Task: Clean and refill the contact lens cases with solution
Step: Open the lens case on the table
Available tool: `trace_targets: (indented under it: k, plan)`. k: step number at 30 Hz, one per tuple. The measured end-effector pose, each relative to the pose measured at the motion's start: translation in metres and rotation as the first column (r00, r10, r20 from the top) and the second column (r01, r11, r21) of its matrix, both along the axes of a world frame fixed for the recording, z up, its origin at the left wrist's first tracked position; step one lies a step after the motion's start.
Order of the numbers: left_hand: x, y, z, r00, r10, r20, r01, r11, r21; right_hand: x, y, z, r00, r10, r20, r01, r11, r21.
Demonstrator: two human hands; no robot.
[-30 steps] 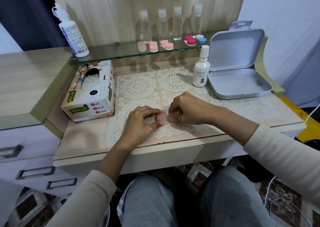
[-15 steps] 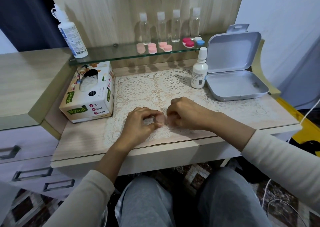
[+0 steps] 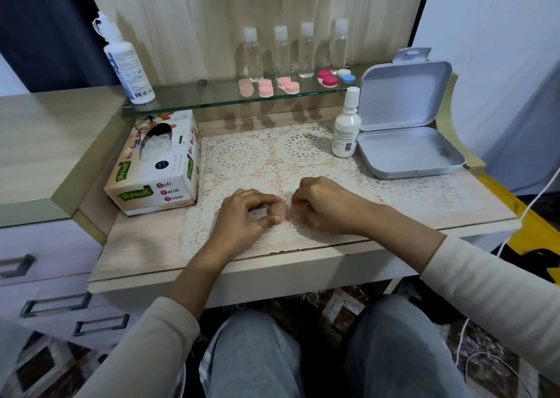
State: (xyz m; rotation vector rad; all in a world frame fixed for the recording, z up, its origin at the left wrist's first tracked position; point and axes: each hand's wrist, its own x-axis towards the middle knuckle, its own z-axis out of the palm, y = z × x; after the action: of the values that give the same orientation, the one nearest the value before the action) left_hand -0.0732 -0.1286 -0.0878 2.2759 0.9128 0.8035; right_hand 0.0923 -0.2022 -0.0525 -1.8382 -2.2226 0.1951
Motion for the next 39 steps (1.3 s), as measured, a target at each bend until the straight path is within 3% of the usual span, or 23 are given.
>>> trace_targets:
  k: [11, 17, 26, 33, 39]
  plan:
    - [-0.001, 0.008, 0.010, 0.993, -0.073, -0.094, 0.062, 0.992, -0.112, 0.012, 0.001, 0.013, 0.995, -0.076, -0.069, 0.077, 0.997, 0.022]
    - [0.011, 0.023, 0.027, 0.994, -0.002, -0.106, -0.003, 0.999, -0.047, 0.037, 0.015, 0.055, 0.984, -0.151, -0.098, 0.162, 0.979, 0.120]
    - [0.036, 0.071, 0.019, 0.947, 0.046, -0.318, -0.025, 0.997, 0.069, 0.078, 0.079, 0.121, 0.915, -0.387, -0.112, 0.403, 0.870, 0.285]
    - [0.034, 0.086, -0.002, 0.901, 0.062, -0.430, -0.006, 0.992, 0.130, 0.097, 0.140, 0.124, 0.856, -0.516, 0.042, 0.494, 0.838, 0.231]
    - [0.032, 0.085, -0.008, 0.912, 0.078, -0.402, -0.017, 0.988, 0.153, 0.096, 0.166, 0.118, 0.834, -0.531, 0.147, 0.503, 0.843, 0.191]
